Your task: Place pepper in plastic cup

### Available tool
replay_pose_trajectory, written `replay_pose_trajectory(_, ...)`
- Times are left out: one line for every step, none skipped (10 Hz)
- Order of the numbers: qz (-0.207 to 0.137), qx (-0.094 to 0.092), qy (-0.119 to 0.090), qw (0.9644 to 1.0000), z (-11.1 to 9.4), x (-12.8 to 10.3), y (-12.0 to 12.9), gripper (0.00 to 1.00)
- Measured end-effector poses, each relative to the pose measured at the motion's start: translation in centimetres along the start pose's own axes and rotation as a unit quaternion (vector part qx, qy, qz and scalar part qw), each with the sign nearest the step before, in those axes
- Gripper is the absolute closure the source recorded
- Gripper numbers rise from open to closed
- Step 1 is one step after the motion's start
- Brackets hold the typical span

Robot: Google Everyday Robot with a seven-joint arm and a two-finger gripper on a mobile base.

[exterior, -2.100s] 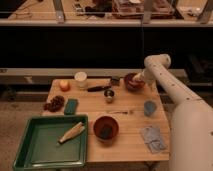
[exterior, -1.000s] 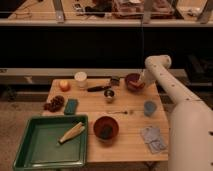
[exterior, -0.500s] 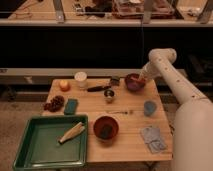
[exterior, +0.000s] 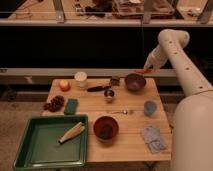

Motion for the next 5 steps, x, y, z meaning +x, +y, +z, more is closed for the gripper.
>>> replay_pose_trajectory(-0.008,-0.01,-0.012,0.9999,-0.8,-1.2,1.2,0.92)
replay_pose_trajectory(-0.014,-0.018,-0.021,0.9995,-1.3,-2.4,2.5,0.92)
replay_pose_trajectory(-0.022,-0.029,-0.033,0.9988,-1.9,-4.0,4.7,0.92)
replay_pose_trajectory(-0.029,-0.035,-0.04,0.9981,-2.6,-5.3,6.4,0.92)
replay_pose_trajectory(-0.038,-0.042,-0.044,0.9974,-3.2,-6.5,7.6,0.92)
